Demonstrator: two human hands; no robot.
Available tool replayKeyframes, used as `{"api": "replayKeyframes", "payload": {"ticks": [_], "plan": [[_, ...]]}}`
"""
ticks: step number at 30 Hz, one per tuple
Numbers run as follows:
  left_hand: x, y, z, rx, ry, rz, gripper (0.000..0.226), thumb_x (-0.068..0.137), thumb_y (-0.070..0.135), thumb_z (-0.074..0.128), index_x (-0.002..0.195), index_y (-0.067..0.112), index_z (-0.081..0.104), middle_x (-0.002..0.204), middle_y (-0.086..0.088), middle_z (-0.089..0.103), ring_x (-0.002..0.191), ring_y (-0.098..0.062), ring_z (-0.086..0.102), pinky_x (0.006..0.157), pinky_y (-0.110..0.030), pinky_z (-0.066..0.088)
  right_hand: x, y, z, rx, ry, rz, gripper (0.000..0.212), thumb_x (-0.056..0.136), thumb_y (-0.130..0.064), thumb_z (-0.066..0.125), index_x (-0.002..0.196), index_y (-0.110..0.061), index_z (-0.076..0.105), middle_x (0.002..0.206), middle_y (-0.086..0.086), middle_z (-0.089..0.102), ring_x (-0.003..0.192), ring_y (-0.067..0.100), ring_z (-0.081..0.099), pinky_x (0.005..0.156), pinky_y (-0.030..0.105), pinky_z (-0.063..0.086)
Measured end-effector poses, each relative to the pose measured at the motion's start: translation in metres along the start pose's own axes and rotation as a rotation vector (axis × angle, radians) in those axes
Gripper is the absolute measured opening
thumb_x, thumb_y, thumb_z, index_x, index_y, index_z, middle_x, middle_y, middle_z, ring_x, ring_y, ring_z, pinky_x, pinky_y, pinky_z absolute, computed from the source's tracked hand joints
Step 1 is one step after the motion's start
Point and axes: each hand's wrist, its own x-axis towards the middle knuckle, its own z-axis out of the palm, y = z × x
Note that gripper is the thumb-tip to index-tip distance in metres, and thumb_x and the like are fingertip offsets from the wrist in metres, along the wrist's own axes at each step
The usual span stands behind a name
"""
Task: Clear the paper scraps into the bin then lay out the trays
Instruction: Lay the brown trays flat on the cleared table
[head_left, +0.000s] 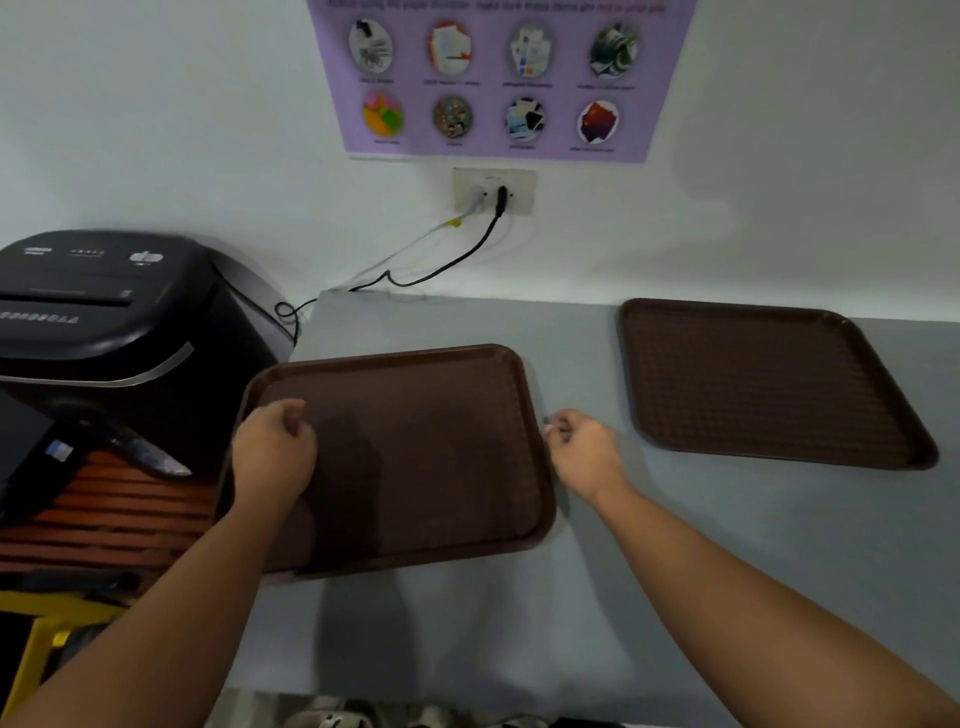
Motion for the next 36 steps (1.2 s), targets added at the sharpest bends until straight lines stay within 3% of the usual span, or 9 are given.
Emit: {"api": "replayKeyframes", "payload": {"ticks": [7, 13, 17, 22, 29, 33, 36], "plan": [[-0.037, 0.110, 0.071, -0.090, -0.132, 0.120, 0.022, 0.090, 0.014, 0.061, 0.110, 0.017, 0.071, 0.108, -0.005, 0.071, 0.100, -0.023, 0.067, 0.097, -0.034, 0.049, 0.010, 0.043, -0.083, -0.024, 0.071, -0.059, 0.021, 0.089, -0.024, 0.061, 0.105, -0.012, 0.069, 0.101, 0.008, 0.072, 0.095, 0.024, 0.067, 0.087, 0.030, 0.051], [-0.073, 0.204, 0.134, -0.133, -0.219, 0.192, 0.024, 0.088, 0.014, 0.061, 0.108, 0.018, 0.072, 0.104, -0.002, 0.073, 0.097, -0.020, 0.068, 0.094, -0.031, 0.051, 0.026, 0.095, -0.158, -0.038, 0.154, -0.052, 0.026, 0.091, -0.024, 0.062, 0.111, -0.010, 0.068, 0.105, 0.007, 0.070, 0.094, 0.021, 0.065, 0.089, 0.027, 0.048], [-0.096, 0.260, 0.175, -0.179, -0.277, 0.194, 0.024, 0.088, 0.012, 0.062, 0.110, 0.015, 0.072, 0.104, -0.004, 0.073, 0.097, -0.021, 0.068, 0.089, -0.021, 0.044, 0.040, 0.135, -0.199, -0.072, 0.149, -0.004, 0.029, 0.093, -0.028, 0.059, 0.116, -0.012, 0.066, 0.109, 0.006, 0.068, 0.097, 0.020, 0.064, 0.090, 0.031, 0.050], [-0.115, 0.307, 0.226, -0.171, -0.340, 0.244, 0.026, 0.089, 0.010, 0.062, 0.114, 0.008, 0.069, 0.110, -0.012, 0.070, 0.099, -0.030, 0.067, 0.091, -0.032, 0.047, 0.058, 0.187, -0.241, -0.121, 0.206, 0.040, 0.030, 0.092, -0.029, 0.060, 0.117, -0.012, 0.066, 0.113, 0.006, 0.067, 0.103, 0.023, 0.063, 0.091, 0.028, 0.046], [-0.129, 0.337, 0.279, -0.011, -0.364, 0.142, 0.050, 0.095, 0.018, 0.057, 0.142, 0.002, 0.047, 0.137, -0.018, 0.052, 0.124, -0.035, 0.051, 0.107, -0.042, 0.040, 0.078, 0.256, -0.284, -0.263, 0.263, 0.156, 0.033, 0.089, -0.024, 0.059, 0.119, -0.011, 0.064, 0.128, 0.010, 0.055, 0.119, 0.030, 0.050, 0.101, 0.037, 0.044], [-0.129, 0.340, 0.291, 0.035, -0.322, 0.136, 0.046, 0.093, 0.013, 0.056, 0.136, 0.000, 0.050, 0.128, -0.021, 0.057, 0.121, -0.037, 0.049, 0.106, -0.041, 0.038, 0.083, 0.282, -0.298, -0.312, 0.281, 0.223, 0.046, 0.087, -0.024, 0.059, 0.132, -0.012, 0.054, 0.139, 0.014, 0.043, 0.126, 0.035, 0.041, 0.108, 0.045, 0.038], [-0.126, 0.343, 0.294, 0.054, -0.325, 0.117, 0.042, 0.093, 0.012, 0.057, 0.132, -0.001, 0.052, 0.125, -0.022, 0.057, 0.121, -0.038, 0.048, 0.106, -0.041, 0.037, 0.087, 0.294, -0.305, -0.272, 0.278, 0.313, 0.065, 0.085, -0.023, 0.062, 0.144, -0.013, 0.036, 0.143, 0.015, 0.036, 0.129, 0.034, 0.038, 0.109, 0.046, 0.037]]}}
